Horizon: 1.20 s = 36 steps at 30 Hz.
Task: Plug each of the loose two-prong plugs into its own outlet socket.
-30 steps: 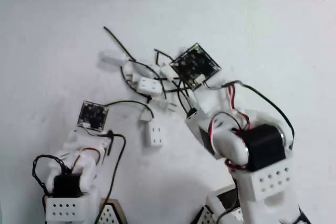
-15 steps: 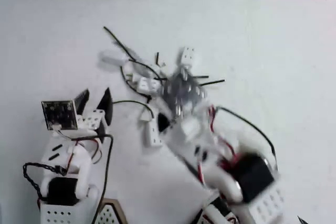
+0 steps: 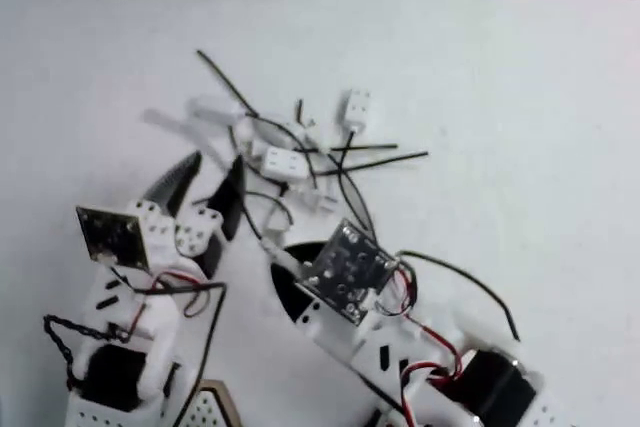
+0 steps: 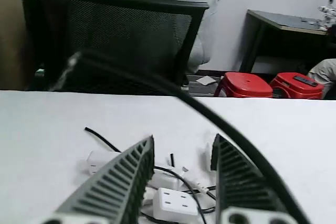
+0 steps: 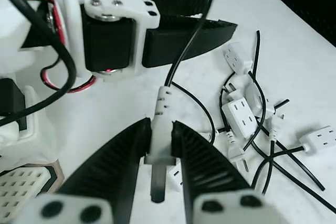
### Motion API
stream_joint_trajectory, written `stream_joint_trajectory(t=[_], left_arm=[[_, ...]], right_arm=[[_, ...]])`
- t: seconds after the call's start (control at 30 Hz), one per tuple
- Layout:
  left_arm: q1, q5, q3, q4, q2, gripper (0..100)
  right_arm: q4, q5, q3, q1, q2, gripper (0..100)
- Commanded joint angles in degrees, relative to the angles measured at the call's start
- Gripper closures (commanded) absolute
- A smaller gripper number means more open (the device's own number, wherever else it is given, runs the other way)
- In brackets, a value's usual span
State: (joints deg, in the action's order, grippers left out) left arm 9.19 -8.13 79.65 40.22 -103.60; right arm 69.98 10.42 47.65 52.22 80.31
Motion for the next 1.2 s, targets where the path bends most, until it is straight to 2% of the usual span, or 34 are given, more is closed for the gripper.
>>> stream_joint_trajectory(t=[0.0, 0.27, 0.67, 0.83, 0.93, 1.17], left_arm=[[7.69, -0.26, -7.47, 5.63, -0.57, 81], [16.57, 4.84, -7.82, 7.65, -0.66, 81], [19.65, 10.9, -7.47, 7.74, -0.57, 81], [12.88, 8.44, -7.56, 10.29, -0.31, 81], [9.54, 8.62, -7.47, 12.66, -0.22, 81], [9.19, 10.64, -7.38, 18.37, 3.21, 76]], right_arm=[[-3.12, -0.53, 2.29, 0.66, 0.92, 98.1], [-3.03, -0.44, 4.13, 0.48, 0.66, 98.1], [-3.12, -0.44, 6.07, -5.41, 0.66, 98.1], [-5.32, -0.88, 6.07, -15.52, 1.1, 98.1], [-9.36, -5.8, 6.33, -23.6, 0.57, 98.1], [-22.9, -11.69, 12.31, -38.37, 0.57, 98.1]])
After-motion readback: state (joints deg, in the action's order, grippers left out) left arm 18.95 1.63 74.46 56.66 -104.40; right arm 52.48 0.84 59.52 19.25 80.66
